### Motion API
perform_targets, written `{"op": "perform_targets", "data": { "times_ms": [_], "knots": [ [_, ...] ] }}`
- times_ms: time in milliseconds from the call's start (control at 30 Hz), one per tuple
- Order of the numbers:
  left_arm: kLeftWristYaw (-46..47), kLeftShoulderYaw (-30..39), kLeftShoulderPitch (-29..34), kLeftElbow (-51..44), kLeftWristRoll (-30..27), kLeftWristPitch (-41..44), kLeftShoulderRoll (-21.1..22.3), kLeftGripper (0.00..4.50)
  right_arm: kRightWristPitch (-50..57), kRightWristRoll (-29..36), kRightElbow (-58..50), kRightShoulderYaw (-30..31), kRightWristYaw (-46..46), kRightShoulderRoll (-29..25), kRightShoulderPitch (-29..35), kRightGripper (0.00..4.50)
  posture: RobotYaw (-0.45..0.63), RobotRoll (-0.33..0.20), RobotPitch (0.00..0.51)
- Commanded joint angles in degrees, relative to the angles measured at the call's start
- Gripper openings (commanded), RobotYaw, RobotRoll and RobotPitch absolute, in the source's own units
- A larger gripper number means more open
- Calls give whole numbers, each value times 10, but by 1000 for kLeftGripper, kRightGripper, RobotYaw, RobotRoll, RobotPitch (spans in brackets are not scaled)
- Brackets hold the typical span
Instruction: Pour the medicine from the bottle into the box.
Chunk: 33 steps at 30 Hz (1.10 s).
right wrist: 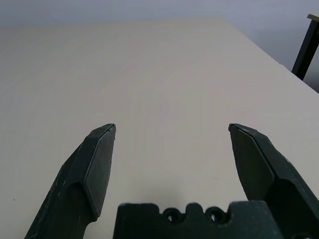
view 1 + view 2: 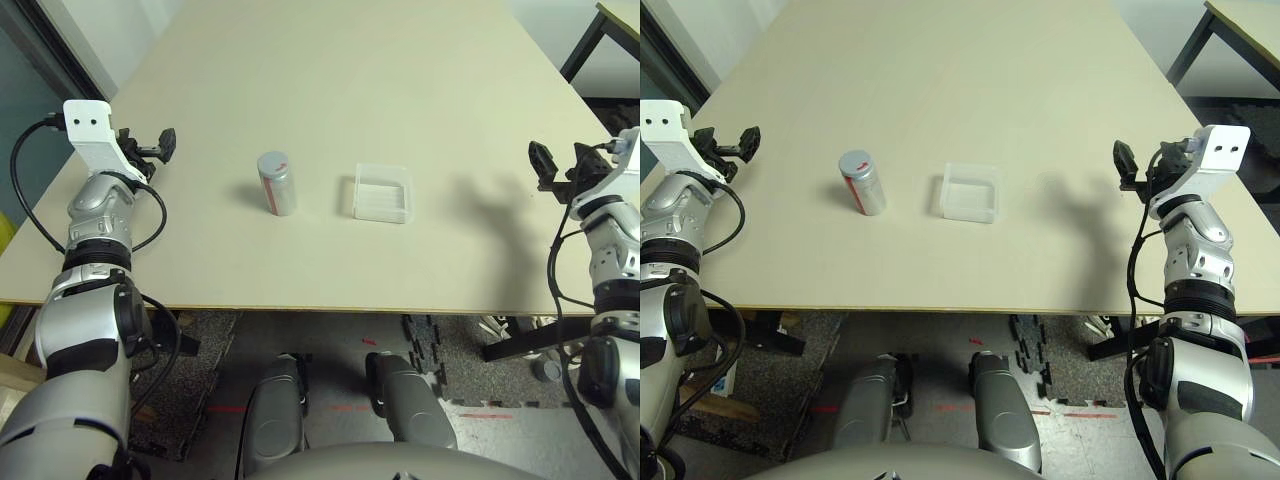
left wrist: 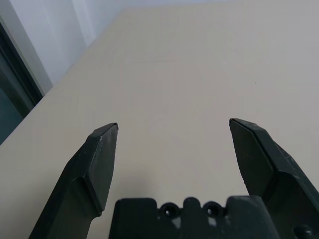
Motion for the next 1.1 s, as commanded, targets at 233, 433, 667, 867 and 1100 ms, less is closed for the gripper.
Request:
{"op": "perform_targets", "data": {
  "times_ms": [233, 433, 667, 867, 1100],
  "knots": [
    [-9, -1, 8, -12, 0, -1, -7, 4477, -2, -4, 9, 3, 2, 3, 4, 4500, -136, 0, 122],
    [-13, 1, 13, -31, -7, 15, -15, 4477, 0, -3, 12, 4, 26, -7, -1, 4500, -135, 0, 128],
    [-33, 4, 42, -95, -30, 58, -33, 4477, 33, 17, -56, 24, 120, -11, 20, 4500, -145, 0, 135],
    [-47, 0, 95, -198, -51, 97, -55, 4477, 101, 60, -159, 54, 234, -8, 53, 4500, -127, 0, 148],
    [-60, -4, 160, -317, -68, 139, -67, 4477, 167, 101, -266, 106, 363, -13, 85, 4500, -105, 0, 155]
  ]
}}
